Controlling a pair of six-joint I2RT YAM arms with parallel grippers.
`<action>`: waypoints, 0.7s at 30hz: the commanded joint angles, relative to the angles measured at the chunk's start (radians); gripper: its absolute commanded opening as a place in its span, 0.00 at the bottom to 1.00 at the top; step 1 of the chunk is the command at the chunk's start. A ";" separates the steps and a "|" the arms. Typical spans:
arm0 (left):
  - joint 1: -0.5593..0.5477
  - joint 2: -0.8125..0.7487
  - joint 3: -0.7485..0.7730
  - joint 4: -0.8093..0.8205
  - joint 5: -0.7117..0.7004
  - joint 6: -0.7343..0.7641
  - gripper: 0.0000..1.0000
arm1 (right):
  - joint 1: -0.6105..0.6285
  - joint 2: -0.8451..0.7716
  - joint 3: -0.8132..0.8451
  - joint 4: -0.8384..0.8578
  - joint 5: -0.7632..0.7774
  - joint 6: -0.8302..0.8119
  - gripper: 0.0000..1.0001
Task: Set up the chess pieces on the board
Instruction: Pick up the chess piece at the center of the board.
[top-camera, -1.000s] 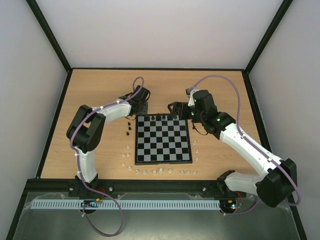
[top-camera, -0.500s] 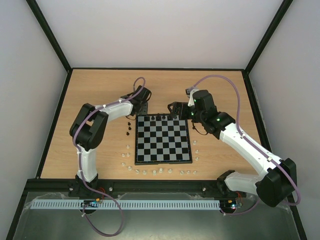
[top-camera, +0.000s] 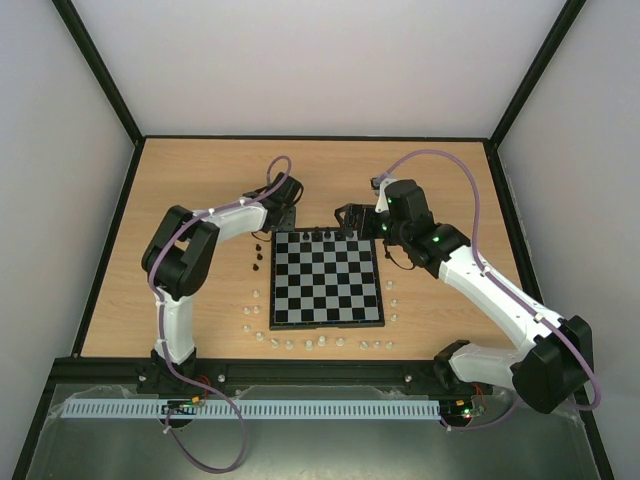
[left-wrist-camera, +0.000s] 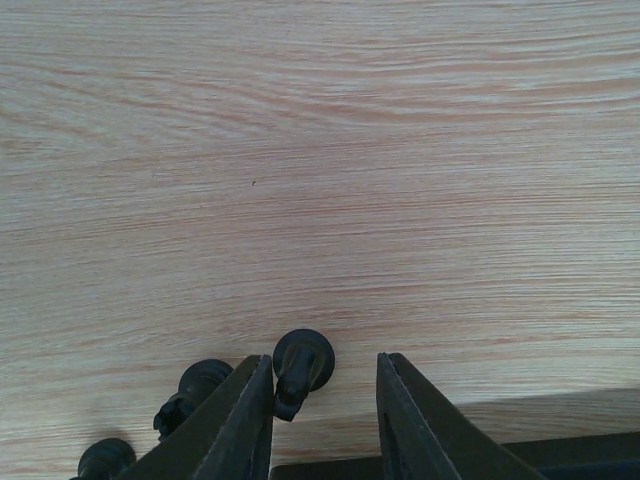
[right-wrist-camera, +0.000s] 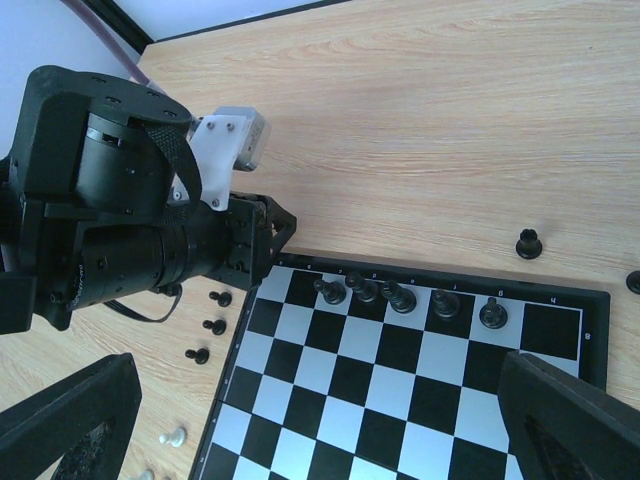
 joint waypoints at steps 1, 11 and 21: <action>0.007 0.022 0.029 -0.020 -0.012 -0.004 0.29 | -0.004 0.008 -0.013 0.013 -0.011 0.010 0.99; 0.007 0.033 0.034 -0.027 -0.009 -0.010 0.17 | -0.004 0.011 -0.014 0.016 -0.015 0.012 0.99; 0.008 0.033 0.039 -0.030 -0.012 -0.013 0.02 | -0.004 0.009 -0.015 0.016 -0.015 0.012 0.99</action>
